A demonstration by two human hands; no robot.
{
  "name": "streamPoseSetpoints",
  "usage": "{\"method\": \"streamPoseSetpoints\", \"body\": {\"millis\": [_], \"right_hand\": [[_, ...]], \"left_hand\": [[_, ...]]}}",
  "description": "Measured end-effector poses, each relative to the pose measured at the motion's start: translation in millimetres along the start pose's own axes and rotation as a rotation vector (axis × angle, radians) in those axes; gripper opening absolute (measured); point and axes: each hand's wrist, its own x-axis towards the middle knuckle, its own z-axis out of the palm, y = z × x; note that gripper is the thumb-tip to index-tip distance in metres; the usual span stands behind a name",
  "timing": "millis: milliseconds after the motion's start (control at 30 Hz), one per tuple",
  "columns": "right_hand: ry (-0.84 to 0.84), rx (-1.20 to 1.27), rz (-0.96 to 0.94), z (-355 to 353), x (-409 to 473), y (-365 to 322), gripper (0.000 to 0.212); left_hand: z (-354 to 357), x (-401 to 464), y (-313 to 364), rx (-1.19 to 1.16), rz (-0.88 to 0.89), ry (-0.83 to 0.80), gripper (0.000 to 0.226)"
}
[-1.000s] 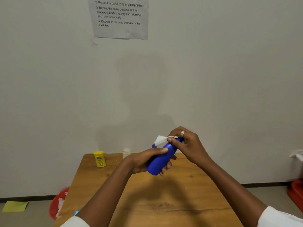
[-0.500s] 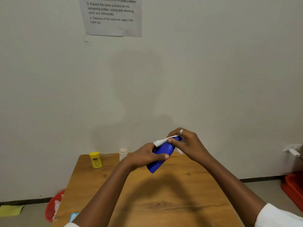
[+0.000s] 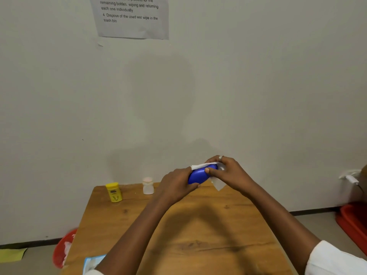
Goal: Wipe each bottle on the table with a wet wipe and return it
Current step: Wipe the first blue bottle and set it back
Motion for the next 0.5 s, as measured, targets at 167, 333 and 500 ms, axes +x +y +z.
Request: {"method": "streamPoseSetpoints", "body": {"millis": [167, 333, 500], "right_hand": [[0.048, -0.053, -0.061, 3.7, 0.3, -2.8, 0.022], [0.101, 0.251, 0.078, 9.6, 5.8, 6.1, 0.021], [0.447, 0.918, 0.509, 21.4, 22.3, 53.7, 0.028]], "left_hand": [[9.0, -3.4, 0.5, -0.316, -0.097, -0.067, 0.048], [11.1, -7.0, -6.4, -0.473, -0.071, -0.067, 0.024], [36.8, -10.9, -22.1, -0.714, -0.234, -0.067, 0.022]]}}
